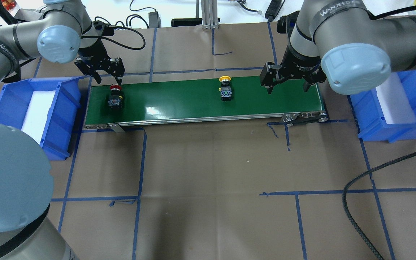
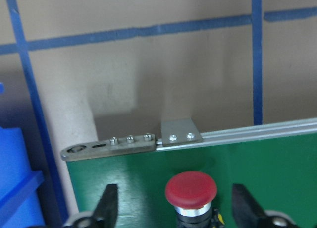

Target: Transport two buttons from left to right

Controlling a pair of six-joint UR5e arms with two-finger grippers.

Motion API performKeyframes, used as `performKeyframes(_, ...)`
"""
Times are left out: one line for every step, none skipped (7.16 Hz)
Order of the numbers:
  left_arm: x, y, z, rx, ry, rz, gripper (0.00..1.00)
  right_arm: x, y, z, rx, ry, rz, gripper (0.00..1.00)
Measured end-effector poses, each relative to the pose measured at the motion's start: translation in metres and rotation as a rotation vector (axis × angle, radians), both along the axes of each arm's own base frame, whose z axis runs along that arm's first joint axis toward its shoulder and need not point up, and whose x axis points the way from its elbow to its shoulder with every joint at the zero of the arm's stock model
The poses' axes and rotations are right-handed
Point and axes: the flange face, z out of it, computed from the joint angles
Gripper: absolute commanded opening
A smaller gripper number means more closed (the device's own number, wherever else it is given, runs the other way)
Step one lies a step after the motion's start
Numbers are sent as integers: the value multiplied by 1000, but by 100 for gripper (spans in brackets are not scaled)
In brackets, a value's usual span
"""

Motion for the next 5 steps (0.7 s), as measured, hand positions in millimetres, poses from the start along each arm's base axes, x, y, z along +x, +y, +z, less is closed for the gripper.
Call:
performKeyframes(1, -6, 17, -17, -4, 0, 100, 1, -10, -9, -22, -1, 0, 100)
performKeyframes(1, -11, 40, -15, -4, 0, 100, 2, -25, -22, -55, -4, 0, 100)
performKeyframes(-1, -11, 71, -5, -3, -2, 100, 3, -42, -36, -100, -8, -1, 100)
performKeyframes(-4, -4, 101, 1, -1, -5, 100, 4, -57, -44, -164, -11, -2, 100)
performKeyframes(-9, 6, 128, 0, 1, -8, 100, 4, -64, -48, -210, -13, -3, 100)
